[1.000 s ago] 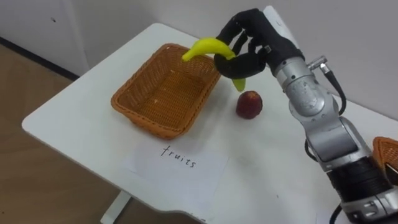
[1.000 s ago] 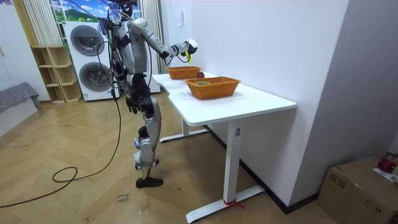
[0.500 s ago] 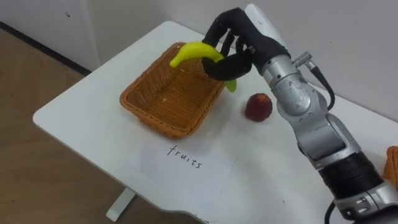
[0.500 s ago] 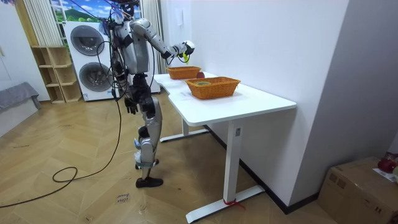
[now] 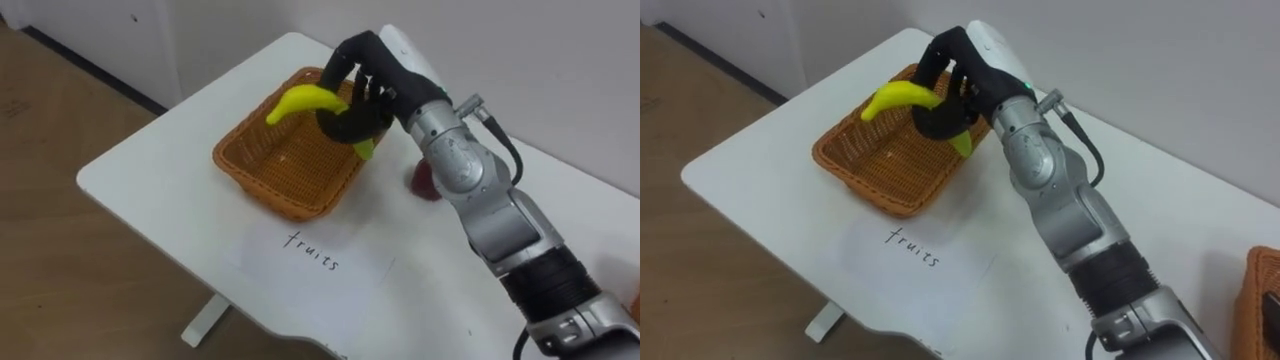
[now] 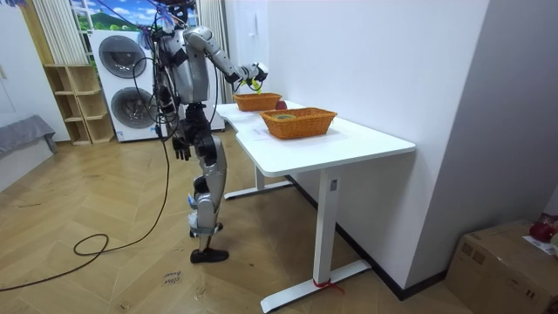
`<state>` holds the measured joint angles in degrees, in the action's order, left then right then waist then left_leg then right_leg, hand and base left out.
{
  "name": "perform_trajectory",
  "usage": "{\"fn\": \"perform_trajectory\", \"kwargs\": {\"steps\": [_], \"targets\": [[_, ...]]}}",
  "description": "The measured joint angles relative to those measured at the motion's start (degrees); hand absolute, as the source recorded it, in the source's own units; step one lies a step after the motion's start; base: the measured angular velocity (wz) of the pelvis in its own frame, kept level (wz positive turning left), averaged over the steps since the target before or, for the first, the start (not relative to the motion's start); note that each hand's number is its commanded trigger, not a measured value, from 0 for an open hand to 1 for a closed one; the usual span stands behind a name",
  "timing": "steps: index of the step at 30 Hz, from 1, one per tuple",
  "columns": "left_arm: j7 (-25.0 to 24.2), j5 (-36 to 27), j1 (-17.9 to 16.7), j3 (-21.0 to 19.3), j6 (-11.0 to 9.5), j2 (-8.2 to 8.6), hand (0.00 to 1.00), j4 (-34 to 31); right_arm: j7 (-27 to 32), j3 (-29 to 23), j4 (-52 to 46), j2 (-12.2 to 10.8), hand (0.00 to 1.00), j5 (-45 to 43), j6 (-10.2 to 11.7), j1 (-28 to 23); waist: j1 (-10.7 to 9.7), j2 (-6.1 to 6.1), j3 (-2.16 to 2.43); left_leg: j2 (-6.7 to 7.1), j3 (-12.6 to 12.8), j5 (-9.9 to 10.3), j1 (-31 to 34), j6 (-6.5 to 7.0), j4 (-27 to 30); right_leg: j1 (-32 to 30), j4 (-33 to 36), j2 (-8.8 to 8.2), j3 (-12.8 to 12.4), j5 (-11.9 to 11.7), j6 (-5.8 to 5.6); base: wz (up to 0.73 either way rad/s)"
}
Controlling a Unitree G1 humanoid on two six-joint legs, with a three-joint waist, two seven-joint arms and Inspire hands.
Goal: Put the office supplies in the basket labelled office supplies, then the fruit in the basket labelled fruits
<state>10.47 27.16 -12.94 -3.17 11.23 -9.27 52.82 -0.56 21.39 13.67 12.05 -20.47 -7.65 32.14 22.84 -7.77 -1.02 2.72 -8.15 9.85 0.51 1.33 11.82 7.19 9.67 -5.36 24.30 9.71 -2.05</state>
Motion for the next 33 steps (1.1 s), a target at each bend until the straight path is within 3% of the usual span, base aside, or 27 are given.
{"fn": "perform_trajectory", "kwargs": {"steps": [5, 15, 19, 28, 30, 31, 32, 33], "targets": [[-1.02, -0.02, 0.09, 0.01, 0.02, 0.0, 0.0, 0.0, -0.12, 0.01, 1.86, -0.94, 1.0, 0.0, -0.57, 0.33, 0.75, -0.46, -0.2, 0.08, -0.3, -0.01, 0.12, 0.01, 0.01, 0.01, 0.0, -0.02, 0.18, 0.05, -0.09, 0.02], [-1.02, 0.02, -0.01, 0.03, 0.51, -0.22, 0.0, -0.01, -0.09, 3.12, 2.07, -0.98, 1.0, 0.62, -0.81, 0.53, 1.36, -0.77, -0.13, 0.07, -0.6, -0.01, 0.1, 0.01, -0.17, 0.13, -0.01, -0.04, 1.05, 0.12, -0.2, 0.02], [-0.42, 0.04, 0.06, 0.03, 0.5, -0.45, 0.0, 0.0, -0.15, 4.7, 5.42, -1.05, 1.0, 0.6, -0.78, 2.24, 2.01, -1.35, -0.35, 0.05, -0.78, -0.02, 0.09, 0.0, -0.22, 0.08, -0.03, -0.01, 0.97, 0.13, -0.21, 0.0], [1.41, 0.03, 0.0, 0.12, 0.56, -0.44, 0.0, 0.01, -0.88, 5.0, 7.52, -1.07, 1.0, 0.28, -0.76, 2.67, 2.93, -1.63, -0.29, 0.12, -1.45, -0.03, 0.21, -0.01, -0.16, 0.19, -0.03, 0.05, 1.07, 0.13, -0.21, 0.04], [1.88, 0.04, 0.0, 0.11, 0.55, -0.46, 0.0, 0.02, -0.89, 5.0, 7.93, -1.07, 0.53, 0.28, -0.76, 2.67, 3.04, -1.63, -0.29, 0.12, -1.48, -0.03, 0.23, 0.0, -0.17, 0.19, -0.03, 0.05, 1.07, 0.13, -0.21, 0.0], [2.04, 0.04, 0.0, 0.11, 0.55, -0.48, 0.0, 0.02, -0.89, 5.0, 7.97, -1.06, 0.48, 0.27, -0.76, 2.67, 3.06, -1.63, -0.29, 0.13, -1.48, -0.03, 0.24, 0.0, -0.18, 0.18, -0.03, 0.05, 1.08, 0.13, -0.21, 0.0], [2.23, 0.03, 0.0, 0.11, 0.55, -0.48, 0.0, 0.02, -0.89, 5.0, 7.97, -1.07, 0.18, 0.28, -0.75, 2.67, 3.03, -1.63, -0.29, 0.13, -1.48, -0.03, 0.21, 0.0, -0.18, 0.18, -0.03, 0.05, 1.06, 0.13, -0.21, 0.0], [2.62, 0.03, 0.04, 0.11, 0.54, -0.48, 0.0, 0.02, -0.89, 5.0, 7.97, -1.07, 0.03, 0.28, -0.69, 2.67, 3.01, -1.64, -0.28, 0.13, -1.48, -0.03, 0.13, 0.0, -0.17, 0.17, -0.03, 0.05, 1.06, 0.13, -0.21, 0.0]]}}
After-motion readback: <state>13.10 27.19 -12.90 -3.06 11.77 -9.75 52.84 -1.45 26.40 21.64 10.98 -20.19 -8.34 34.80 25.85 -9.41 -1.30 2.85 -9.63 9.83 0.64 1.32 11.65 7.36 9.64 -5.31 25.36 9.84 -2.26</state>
